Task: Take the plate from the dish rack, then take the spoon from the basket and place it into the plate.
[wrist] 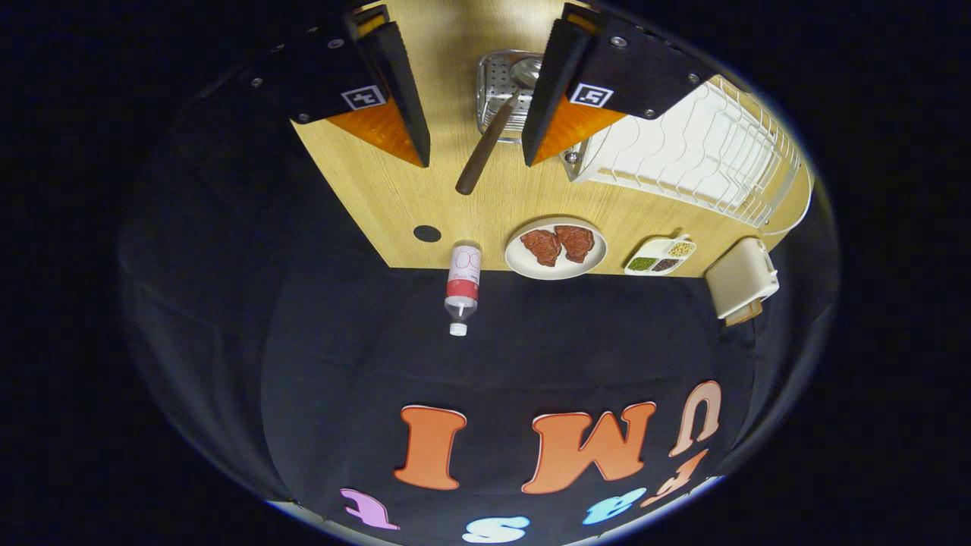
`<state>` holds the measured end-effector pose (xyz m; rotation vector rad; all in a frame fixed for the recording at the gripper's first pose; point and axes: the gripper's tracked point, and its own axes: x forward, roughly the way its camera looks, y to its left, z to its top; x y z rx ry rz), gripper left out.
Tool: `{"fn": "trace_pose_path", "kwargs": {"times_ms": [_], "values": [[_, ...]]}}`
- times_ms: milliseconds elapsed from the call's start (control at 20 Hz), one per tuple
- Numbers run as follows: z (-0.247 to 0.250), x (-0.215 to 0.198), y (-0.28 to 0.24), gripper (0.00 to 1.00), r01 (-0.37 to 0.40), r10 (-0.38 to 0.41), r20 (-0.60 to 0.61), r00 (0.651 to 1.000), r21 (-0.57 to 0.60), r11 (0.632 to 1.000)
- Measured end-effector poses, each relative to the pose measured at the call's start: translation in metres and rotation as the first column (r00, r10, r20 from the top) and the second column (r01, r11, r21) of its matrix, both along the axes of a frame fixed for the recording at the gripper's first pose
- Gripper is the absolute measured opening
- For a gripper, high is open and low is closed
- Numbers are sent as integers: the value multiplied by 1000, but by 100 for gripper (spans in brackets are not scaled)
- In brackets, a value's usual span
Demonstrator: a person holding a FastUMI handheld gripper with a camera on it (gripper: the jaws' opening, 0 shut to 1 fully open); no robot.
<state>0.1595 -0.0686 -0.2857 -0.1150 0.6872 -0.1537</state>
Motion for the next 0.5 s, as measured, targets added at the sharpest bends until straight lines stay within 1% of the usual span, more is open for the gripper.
{"fn": "trace_pose_path", "kwargs": {"times_ms": [200, 300, 350, 400, 450, 500], "values": [[-25, 12, -3, 67, 49, -46, -50, 998, 74, 996], [-31, 15, -2, 57, 64, -58, -58, 997, 106, 992], [-30, 17, -1, 46, 66, -60, -52, 997, 113, 991], [-29, 18, -2, 40, 65, -60, -46, 997, 109, 992], [-25, 16, 0, 28, 61, -57, -37, 998, 106, 992], [-24, 18, 5, 23, 50, -47, -29, 998, 117, 992]]}}
